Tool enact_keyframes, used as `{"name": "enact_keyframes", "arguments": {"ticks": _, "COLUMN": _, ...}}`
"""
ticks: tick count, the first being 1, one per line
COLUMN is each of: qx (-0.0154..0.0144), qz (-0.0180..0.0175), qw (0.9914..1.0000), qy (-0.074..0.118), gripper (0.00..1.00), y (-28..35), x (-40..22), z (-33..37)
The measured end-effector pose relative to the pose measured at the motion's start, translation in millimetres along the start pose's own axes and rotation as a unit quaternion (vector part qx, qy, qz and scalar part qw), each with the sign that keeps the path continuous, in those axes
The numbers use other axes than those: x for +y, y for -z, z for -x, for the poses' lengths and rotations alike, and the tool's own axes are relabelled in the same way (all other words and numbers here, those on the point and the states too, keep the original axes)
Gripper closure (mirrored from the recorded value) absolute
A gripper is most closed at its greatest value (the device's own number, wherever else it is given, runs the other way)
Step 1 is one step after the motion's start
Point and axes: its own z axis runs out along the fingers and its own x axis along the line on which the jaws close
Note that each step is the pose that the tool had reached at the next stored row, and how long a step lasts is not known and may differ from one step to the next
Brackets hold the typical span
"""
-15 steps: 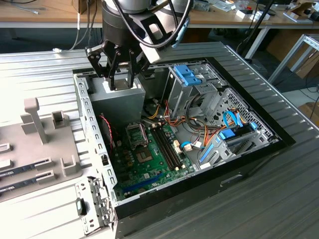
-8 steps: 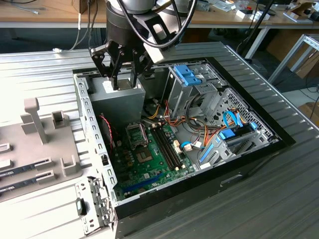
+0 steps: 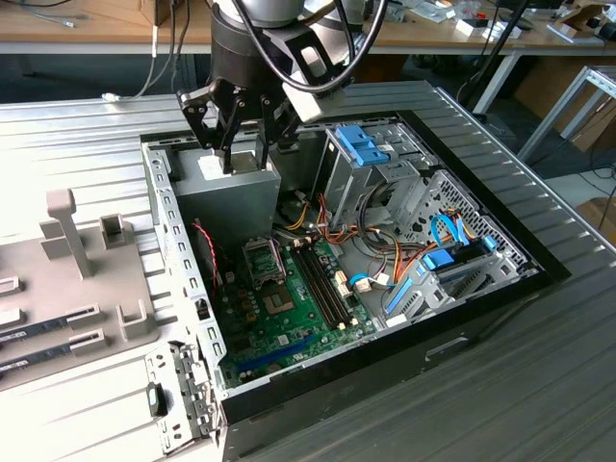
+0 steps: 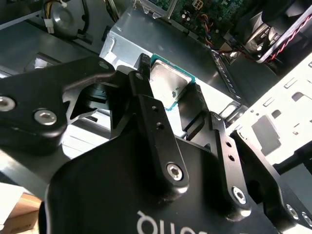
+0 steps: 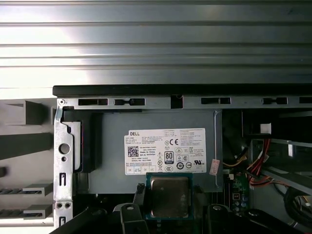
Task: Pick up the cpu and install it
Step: 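Pick up the cpu and move it towards the insertion slot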
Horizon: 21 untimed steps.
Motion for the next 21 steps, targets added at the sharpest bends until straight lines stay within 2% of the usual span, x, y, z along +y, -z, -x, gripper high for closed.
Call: {"name": "enact_keyframes", "arguments": {"ticks": 21, "qx": 0.0, "qz": 0.0, "qw": 1.0, "qy": 0.0, "gripper": 0.53, "y": -2.1, "x": 0.1, "z": 15.9}}
